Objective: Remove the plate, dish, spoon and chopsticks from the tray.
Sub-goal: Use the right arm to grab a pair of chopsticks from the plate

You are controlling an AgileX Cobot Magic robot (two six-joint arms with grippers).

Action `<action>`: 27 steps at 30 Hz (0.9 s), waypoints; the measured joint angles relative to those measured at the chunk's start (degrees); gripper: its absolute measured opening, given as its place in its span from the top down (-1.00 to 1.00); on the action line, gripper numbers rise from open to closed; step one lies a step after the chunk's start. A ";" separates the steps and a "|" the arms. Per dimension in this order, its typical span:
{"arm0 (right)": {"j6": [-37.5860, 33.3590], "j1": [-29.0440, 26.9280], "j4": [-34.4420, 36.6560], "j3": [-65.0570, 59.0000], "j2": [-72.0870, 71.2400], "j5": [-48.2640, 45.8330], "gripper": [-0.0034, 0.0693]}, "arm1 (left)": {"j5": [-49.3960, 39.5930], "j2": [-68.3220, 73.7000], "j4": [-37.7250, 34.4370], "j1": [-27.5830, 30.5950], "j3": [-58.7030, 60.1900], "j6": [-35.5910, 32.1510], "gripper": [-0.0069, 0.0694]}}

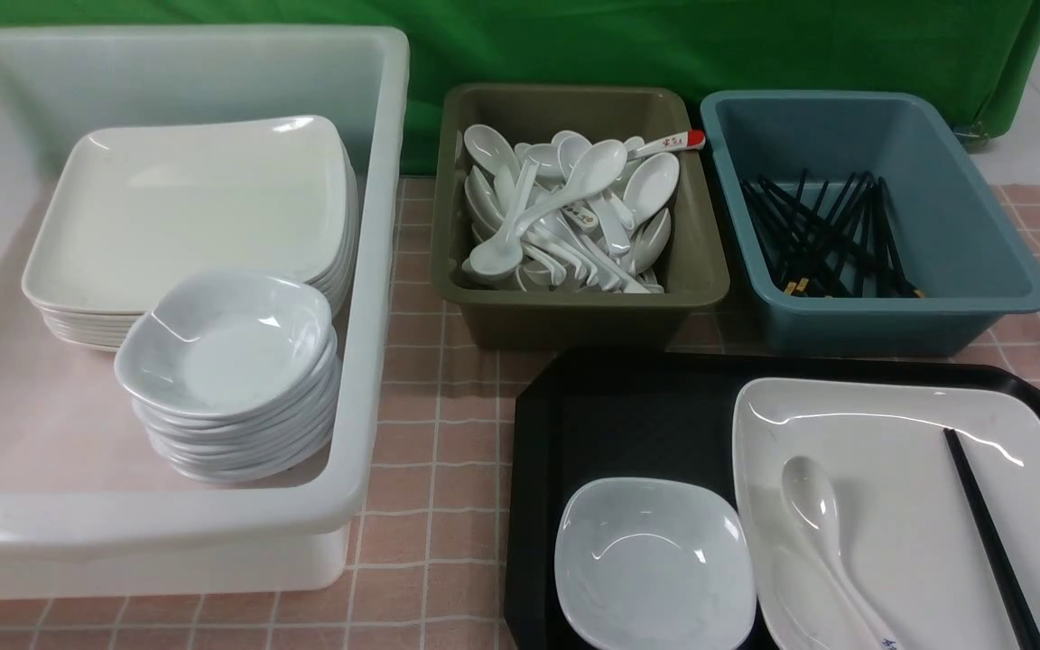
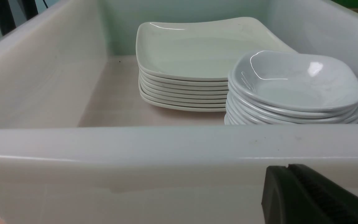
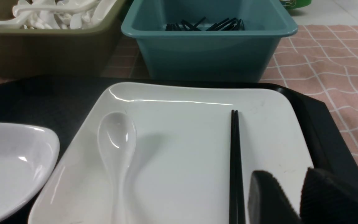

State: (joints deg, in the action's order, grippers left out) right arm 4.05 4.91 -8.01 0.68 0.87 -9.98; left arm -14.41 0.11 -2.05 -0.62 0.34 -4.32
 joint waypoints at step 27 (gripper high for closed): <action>33.77 0.48 12.53 6.29 0.78 11.59 0.78 | 0.00 0.00 0.00 0.00 0.00 0.00 0.76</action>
State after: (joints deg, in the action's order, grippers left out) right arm 37.82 5.39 4.52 6.97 1.66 1.60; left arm -14.41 0.11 -2.05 -0.62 0.34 -4.32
